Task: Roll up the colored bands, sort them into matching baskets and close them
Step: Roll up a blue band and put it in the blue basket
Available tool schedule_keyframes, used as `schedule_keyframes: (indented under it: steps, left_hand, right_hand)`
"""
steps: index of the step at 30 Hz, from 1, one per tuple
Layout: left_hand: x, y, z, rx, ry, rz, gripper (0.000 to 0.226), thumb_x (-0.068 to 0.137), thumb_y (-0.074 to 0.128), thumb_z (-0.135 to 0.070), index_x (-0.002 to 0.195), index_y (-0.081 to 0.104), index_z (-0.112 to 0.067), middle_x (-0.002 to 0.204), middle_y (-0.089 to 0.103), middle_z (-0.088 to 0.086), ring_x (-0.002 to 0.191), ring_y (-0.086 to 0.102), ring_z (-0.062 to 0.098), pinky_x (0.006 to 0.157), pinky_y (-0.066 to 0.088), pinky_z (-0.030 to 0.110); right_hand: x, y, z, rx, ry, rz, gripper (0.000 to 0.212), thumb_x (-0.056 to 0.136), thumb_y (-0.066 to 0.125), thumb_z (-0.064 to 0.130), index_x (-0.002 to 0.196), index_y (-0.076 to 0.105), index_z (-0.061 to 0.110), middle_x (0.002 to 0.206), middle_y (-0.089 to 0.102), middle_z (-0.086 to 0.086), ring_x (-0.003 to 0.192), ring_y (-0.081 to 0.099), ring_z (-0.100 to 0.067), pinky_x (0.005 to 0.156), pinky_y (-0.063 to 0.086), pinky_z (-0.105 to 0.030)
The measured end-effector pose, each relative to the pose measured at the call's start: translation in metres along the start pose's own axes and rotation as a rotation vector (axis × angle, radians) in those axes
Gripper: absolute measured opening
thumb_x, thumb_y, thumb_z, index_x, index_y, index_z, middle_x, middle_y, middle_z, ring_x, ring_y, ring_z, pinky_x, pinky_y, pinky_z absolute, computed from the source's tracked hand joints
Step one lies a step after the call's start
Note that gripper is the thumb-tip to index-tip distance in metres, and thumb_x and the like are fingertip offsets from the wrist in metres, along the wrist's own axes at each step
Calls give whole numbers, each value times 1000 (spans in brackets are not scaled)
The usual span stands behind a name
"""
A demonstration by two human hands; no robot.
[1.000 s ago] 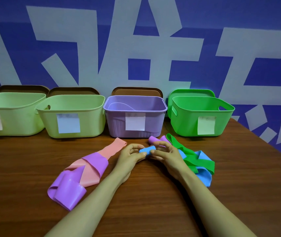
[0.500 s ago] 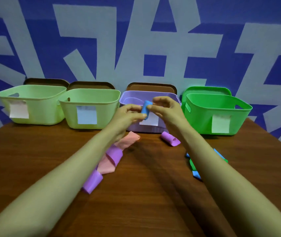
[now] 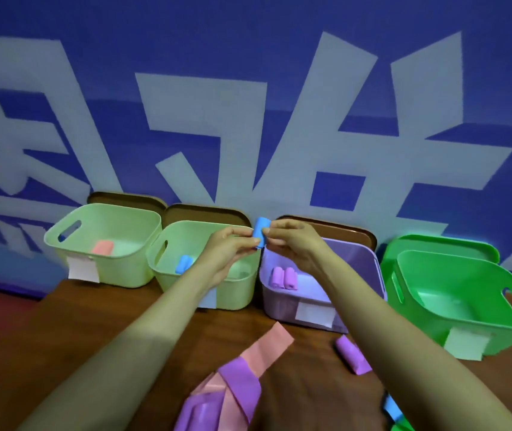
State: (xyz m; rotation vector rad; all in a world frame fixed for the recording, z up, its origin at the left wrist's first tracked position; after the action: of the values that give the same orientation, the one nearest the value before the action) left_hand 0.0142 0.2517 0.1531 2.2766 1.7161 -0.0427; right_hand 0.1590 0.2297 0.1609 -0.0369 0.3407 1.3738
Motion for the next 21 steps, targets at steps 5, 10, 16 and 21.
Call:
schedule_keyframes:
  steps: [5,10,16,21]
  left_hand:
    - [26,-38,-20,25,-113,-16,25,83,63,9,107,57,6,94,66,16,84,66,20,74,57,21]
    - [70,-87,-24,189,-223,-2,8,89,59,1,96,63,2,92,66,14,86,66,19,74,56,19]
    - [120,-140,4,869,-397,-4,12,79,48,-6,67,50,-9,72,50,9,70,49,24,59,38,24]
    - [142,-155,29,1214,-412,3,31,94,39,-5,118,58,0,125,58,17,118,54,31,95,43,32]
  right_hand:
    - [35,41,5,20,78,11,12,86,63,-5,81,57,6,78,62,-12,59,65,-13,64,57,-21]
    - [80,75,-6,-14,181,0,16,86,62,-5,78,55,6,79,61,-13,66,63,-18,57,56,-19]
    - [127,99,-64,-93,414,-62,21,83,66,-8,78,51,6,83,54,-10,68,57,-18,48,55,-21]
    - [155,118,-111,-177,535,-76,21,83,66,-8,75,51,5,80,52,-9,64,53,-16,44,53,-22]
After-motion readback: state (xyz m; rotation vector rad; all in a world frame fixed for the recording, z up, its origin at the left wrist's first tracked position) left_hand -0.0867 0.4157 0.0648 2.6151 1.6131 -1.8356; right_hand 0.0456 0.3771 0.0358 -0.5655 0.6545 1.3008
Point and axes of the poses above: each hand's wrist, its own x-axis towards the middle knuckle, its own y-axis out of the palm, z = x × y, the point moved 2 cm from there along x, towards the middle knuckle
